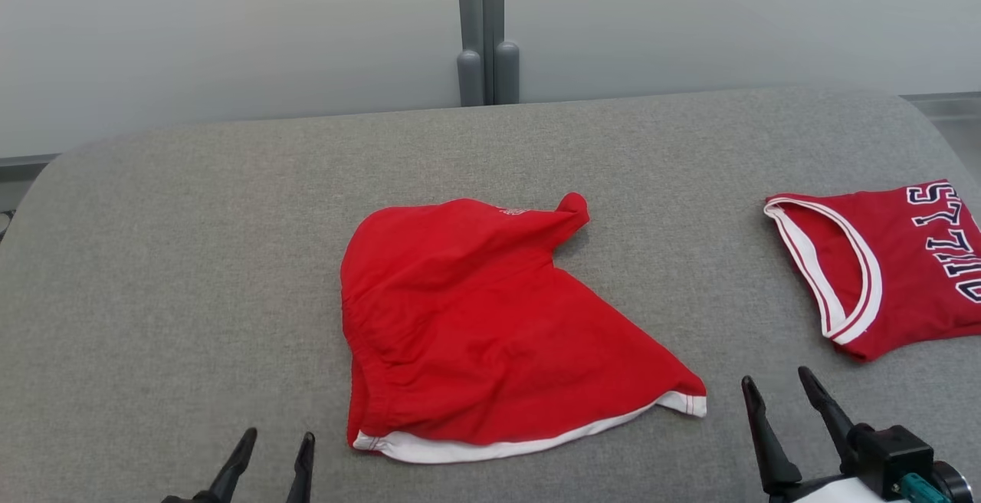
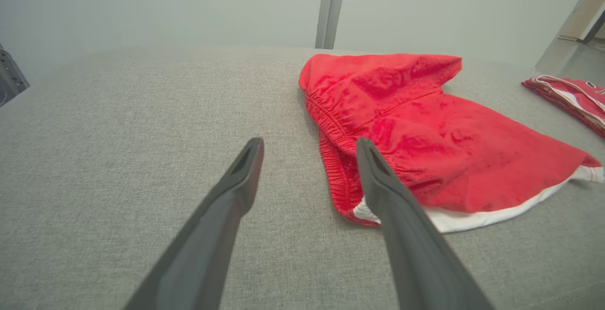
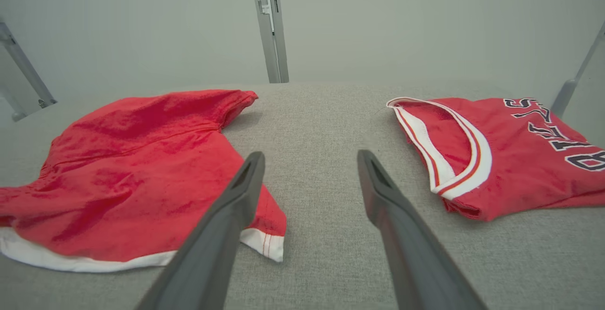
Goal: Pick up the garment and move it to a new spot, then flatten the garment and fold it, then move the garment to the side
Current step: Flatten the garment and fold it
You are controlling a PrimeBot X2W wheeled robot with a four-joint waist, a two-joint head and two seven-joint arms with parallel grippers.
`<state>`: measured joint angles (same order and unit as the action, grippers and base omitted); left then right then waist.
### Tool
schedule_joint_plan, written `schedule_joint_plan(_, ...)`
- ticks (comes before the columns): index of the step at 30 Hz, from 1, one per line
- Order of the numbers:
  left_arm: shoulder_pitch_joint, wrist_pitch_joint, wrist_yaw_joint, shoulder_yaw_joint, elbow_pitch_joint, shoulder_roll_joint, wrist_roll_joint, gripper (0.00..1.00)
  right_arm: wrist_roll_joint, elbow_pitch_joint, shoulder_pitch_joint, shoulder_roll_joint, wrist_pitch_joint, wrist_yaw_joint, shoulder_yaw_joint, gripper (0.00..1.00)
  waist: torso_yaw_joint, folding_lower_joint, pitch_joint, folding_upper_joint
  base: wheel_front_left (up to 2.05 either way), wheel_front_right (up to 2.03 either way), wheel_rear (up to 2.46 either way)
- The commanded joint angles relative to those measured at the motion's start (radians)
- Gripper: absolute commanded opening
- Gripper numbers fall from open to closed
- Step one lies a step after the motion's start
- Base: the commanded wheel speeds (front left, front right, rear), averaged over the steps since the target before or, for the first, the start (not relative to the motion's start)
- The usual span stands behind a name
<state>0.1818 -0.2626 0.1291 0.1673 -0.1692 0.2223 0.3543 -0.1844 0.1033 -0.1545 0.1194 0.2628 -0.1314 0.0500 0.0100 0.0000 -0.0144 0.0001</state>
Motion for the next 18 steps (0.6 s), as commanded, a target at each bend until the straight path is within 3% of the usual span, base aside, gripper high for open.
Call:
schedule_joint_plan(1, 0.006, 0.000, 0.002, 0.036, -0.007, 0.038, -0.005, 1.00, -0.020, 0.022, 0.006, 0.042, 0.002, 0.002, 0.029, 1.00, -0.005, 0.0000, 0.001, -0.0001, 0.00, 0.00, 0.00)
schedule_joint_plan(7, -0.039, 0.192, 0.001, 0.153, 0.038, 0.133, 0.046, 1.00, -0.107, 0.005, 0.096, 0.179, -0.203, 0.001, 0.167, 1.00, -0.023, 0.0000, 0.031, -0.0001, 0.00, 0.00, 0.00)
schedule_joint_plan(10, -0.059, 0.254, 0.000, 0.171, 0.067, 0.145, 0.075, 1.00, -0.121, 0.008, 0.137, 0.219, -0.282, 0.001, 0.201, 1.00, -0.028, 0.0000, 0.058, -0.0001, 0.00, 0.00, 0.00)
schedule_joint_plan(18, -0.163, 0.376, 0.000, 0.235, 0.093, 0.161, 0.132, 1.00, -0.171, 0.088, 0.280, 0.262, -0.459, 0.001, 0.344, 1.00, -0.035, 0.0000, 0.147, -0.0001, 0.00, 0.00, 0.00)
